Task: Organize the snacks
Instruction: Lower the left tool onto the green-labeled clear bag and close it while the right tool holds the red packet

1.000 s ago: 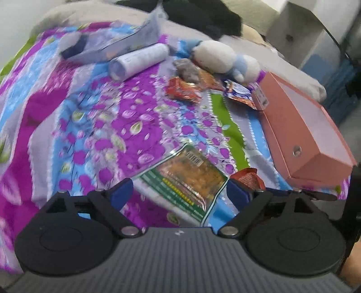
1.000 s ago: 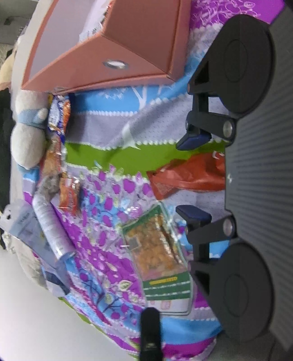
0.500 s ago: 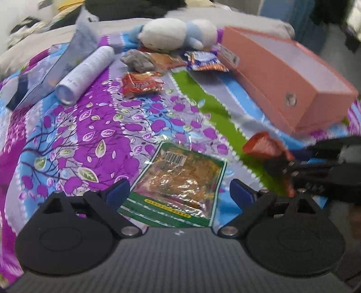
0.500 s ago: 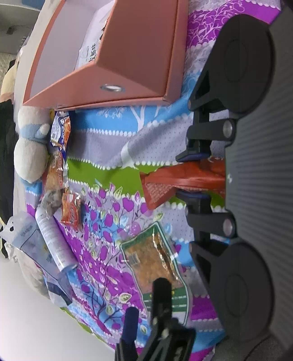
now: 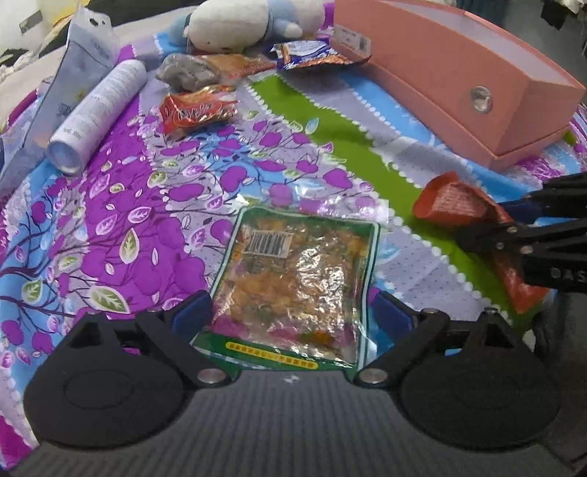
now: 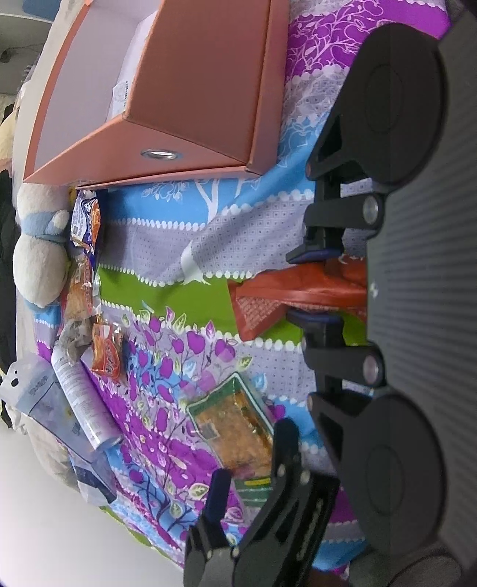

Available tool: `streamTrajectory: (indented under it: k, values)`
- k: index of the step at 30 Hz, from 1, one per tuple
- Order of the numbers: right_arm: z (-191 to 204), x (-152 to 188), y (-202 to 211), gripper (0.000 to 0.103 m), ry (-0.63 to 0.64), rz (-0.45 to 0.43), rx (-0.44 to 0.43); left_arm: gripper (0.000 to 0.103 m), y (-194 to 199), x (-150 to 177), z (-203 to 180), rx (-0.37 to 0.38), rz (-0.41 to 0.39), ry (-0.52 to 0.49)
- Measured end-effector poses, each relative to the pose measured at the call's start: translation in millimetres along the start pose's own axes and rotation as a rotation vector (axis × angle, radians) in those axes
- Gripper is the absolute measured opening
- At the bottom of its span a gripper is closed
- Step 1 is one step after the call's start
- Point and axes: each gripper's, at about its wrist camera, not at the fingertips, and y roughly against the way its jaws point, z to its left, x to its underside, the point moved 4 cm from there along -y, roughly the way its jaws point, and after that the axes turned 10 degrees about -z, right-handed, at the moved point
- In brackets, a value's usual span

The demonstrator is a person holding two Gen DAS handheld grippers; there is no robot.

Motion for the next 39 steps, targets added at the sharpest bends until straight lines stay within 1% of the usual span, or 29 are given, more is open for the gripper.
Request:
streamTrajectory:
  k: [6, 12, 14, 18, 23, 26, 27, 29, 31, 34, 39]
  values:
    - [-0.4, 2.0, 0.5, 0.031, -0.007, -0.005, -0.004, 0.096, -4.5, 0.2, 6.8, -0.007, -0.022, 0.085]
    - [-1.1, 1.7, 0.2, 0.031, -0.014, -0.009, -0.006, 0.086, -0.2, 1.5, 2.6, -0.030, -0.044, 0.087]
    - [-1.3, 1.5, 0.4, 0.031, -0.017, -0.011, -0.006, 0.084, 0.9, 1.1, 5.5, -0.028, -0.046, 0.107]
    - [-1.5, -0.6, 1.2, 0.031, -0.026, -0.017, -0.010, 0.076, 6.0, 1.0, 9.1, -0.016, -0.055, 0.145]
    - [1.2, -5.8, 4.0, 0.031, -0.026, -0.034, -0.012, 0.069, 14.9, -0.6, 11.5, -0.024, -0.071, 0.202]
    - [1.8, -8.7, 5.5, 0.031, -0.029, -0.043, -0.014, 0.062, 21.3, -1.6, 11.5, -0.030, -0.084, 0.235]
    - [2.1, -9.7, 6.0, 0.031, -0.031, -0.046, -0.015, 0.048, 23.6, -1.8, 11.5, -0.030, -0.089, 0.252]
    - [2.8, -11.2, 7.1, 0.031, -0.034, -0.051, -0.015, 0.044, 28.6, -3.1, 10.6, -0.035, -0.099, 0.285]
    - [3.1, -12.6, 8.3, 0.031, -0.037, -0.055, -0.015, 0.037, 32.5, -5.0, 9.4, -0.043, -0.113, 0.304]
    - [3.5, -13.1, 9.2, 0.031, -0.039, -0.057, -0.016, 0.031, 38.0, -8.1, 9.1, -0.058, -0.134, 0.336]
    - [3.1, -14.4, 11.4, 0.031, -0.051, -0.059, -0.020, 0.024, 48.1, -14.9, 11.6, -0.062, -0.171, 0.396]
